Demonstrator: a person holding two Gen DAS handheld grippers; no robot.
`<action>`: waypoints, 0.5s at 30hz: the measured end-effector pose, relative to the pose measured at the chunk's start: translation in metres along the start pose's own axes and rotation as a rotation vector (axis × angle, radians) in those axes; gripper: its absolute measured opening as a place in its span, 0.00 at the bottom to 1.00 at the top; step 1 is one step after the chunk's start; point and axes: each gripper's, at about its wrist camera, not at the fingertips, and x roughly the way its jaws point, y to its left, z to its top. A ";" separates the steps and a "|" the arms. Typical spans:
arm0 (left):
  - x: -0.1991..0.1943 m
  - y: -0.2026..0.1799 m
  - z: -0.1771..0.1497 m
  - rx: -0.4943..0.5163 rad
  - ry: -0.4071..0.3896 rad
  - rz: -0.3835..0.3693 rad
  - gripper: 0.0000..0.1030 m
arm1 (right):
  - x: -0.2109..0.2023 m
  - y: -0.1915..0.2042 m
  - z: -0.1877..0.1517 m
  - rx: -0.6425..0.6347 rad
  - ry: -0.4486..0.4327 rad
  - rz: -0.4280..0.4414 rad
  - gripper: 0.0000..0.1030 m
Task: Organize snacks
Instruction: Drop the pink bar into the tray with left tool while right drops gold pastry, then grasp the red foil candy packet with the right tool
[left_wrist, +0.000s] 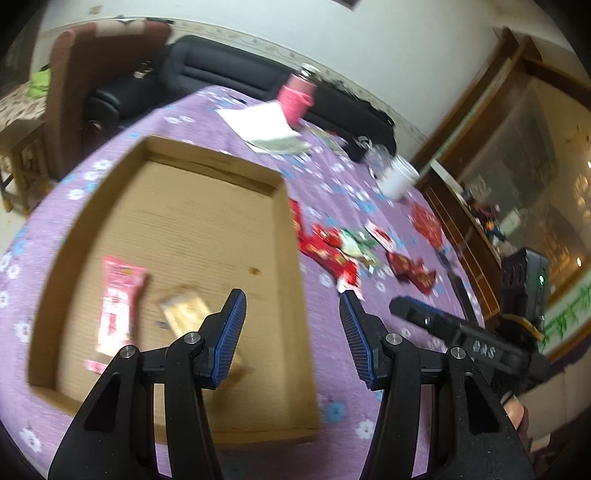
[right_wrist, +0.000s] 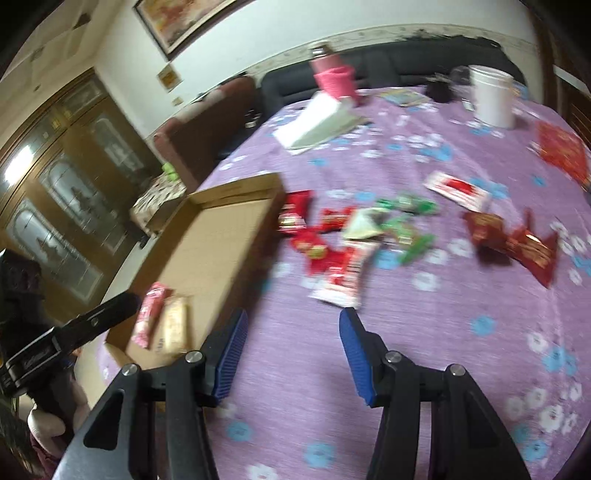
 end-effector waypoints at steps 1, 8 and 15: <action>0.004 -0.008 -0.001 0.014 0.016 -0.008 0.50 | -0.005 -0.011 -0.001 0.018 -0.008 -0.012 0.54; 0.022 -0.058 -0.018 0.141 0.087 -0.070 0.52 | -0.045 -0.106 0.003 0.196 -0.100 -0.120 0.54; 0.059 -0.093 -0.040 0.217 0.197 -0.114 0.52 | -0.072 -0.172 0.016 0.320 -0.179 -0.159 0.54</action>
